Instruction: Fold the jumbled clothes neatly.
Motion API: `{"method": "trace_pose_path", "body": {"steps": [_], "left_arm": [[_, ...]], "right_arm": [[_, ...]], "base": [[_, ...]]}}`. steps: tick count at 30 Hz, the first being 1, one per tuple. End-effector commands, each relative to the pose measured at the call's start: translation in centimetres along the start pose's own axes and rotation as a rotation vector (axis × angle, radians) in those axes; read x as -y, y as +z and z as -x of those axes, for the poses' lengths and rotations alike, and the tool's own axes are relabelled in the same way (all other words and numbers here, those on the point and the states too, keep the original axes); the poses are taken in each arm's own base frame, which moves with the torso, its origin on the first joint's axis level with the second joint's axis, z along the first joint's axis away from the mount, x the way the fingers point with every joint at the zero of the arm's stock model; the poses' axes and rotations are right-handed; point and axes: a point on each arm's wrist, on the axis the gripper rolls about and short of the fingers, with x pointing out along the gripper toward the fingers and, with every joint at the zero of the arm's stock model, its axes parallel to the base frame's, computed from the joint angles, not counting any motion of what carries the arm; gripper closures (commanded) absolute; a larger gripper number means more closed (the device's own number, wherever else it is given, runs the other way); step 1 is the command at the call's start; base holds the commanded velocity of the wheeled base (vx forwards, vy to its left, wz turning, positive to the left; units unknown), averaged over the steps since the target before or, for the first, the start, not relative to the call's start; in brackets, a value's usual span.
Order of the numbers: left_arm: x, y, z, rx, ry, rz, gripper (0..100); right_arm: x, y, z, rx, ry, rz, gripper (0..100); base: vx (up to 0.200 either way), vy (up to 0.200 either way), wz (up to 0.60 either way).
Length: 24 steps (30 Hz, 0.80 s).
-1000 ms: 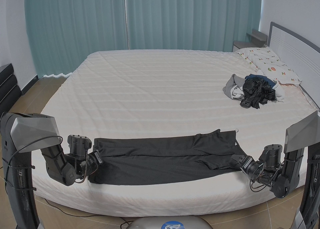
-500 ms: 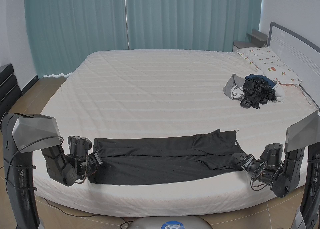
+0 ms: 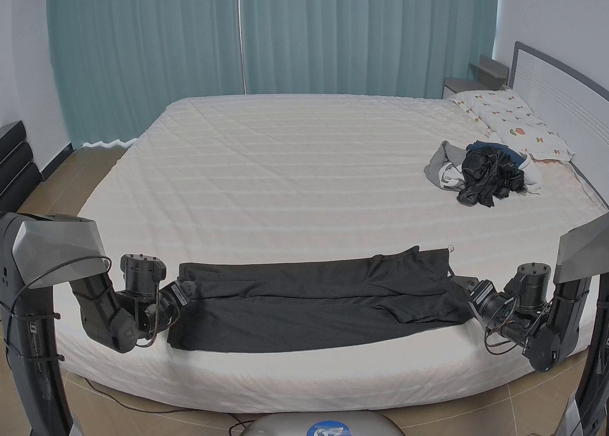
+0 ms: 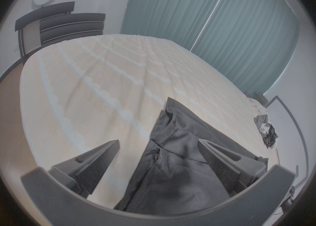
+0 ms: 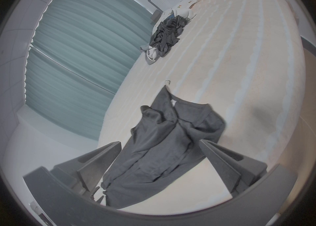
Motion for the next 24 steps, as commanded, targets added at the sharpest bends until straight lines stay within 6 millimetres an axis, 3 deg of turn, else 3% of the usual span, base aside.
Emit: {"method": "trace_pose_path", "body": {"steps": [1,4,10,15,24], "left_arm": [[-0.4,1.8,1.4,0.037,-0.020,0.048,0],[-0.5,1.9,1.6,0.032,-0.025,0.050,0],[-1.0,1.5,1.8,0.017,-0.012,0.049,0],[-1.0,1.4,1.9,0.019,-0.019,0.052,0],[-1.3,1.1,1.9,0.012,-0.004,0.047,0]], "right_arm": [[-2.8,0.8,1.4,0.013,0.119,-0.035,0],[-3.3,-0.3,0.3,-0.072,0.140,-0.069,0],[-2.1,-1.9,-3.3,-0.117,0.095,-0.097,0],[-1.4,-3.4,-3.9,-0.161,0.065,-0.085,0],[-0.7,-3.9,-4.2,-0.169,0.043,-0.084,0]], "base": [[0.000,0.000,0.00],[0.000,0.000,0.00],[0.000,0.000,0.00],[0.000,0.000,0.00],[0.000,0.000,0.00]]}}
